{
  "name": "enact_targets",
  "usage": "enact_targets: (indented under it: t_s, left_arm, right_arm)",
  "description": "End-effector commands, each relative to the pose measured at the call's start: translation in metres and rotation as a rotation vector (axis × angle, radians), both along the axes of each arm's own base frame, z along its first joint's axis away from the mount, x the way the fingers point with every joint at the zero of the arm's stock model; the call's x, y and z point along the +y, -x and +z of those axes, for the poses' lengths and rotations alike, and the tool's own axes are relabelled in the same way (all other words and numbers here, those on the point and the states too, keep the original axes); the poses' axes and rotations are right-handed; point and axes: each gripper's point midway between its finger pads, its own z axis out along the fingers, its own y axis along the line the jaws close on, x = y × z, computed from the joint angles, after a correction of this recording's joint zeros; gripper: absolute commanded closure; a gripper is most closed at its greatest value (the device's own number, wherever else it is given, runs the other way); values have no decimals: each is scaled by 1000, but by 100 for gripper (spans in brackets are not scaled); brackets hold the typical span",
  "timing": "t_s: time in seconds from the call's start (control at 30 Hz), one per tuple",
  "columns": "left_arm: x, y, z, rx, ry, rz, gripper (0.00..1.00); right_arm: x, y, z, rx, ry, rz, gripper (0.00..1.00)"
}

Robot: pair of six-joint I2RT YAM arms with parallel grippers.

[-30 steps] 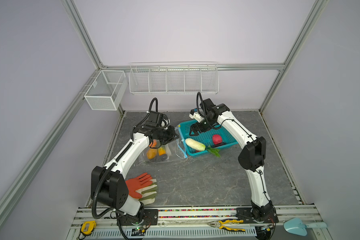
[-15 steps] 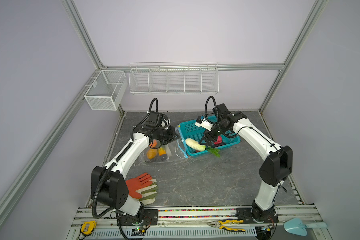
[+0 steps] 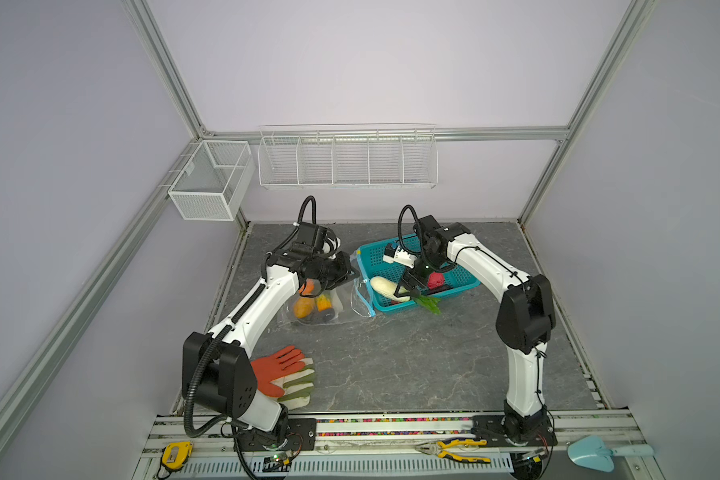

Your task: Place the food in the zip-top bag and seal the zipper

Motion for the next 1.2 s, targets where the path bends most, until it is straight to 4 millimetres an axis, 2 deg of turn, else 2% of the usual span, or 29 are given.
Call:
enact_targets:
  t_s: [0.0,0.27,0.6,0.87,1.17]
  left_arm:
    - [0,4,-2,2,-5,-15,100]
    - [0,4,-2,1,-8,-13,100]
    - [1,4,-2,0,-13,-9,100]
    - [2,3,-1,-1,-16,-2,100]
    - [3,4,0,-3,-16,0,100]
  right_arm:
    - [7,11,-4,51,-21,51,17]
    - [9,18,-16,107,-14,63,22]
    - [9,21,-16,125,-17,72,39]
    - [7,16,-5,100,-3,70,50]
    - [-9,17,19,29,61,56,55]
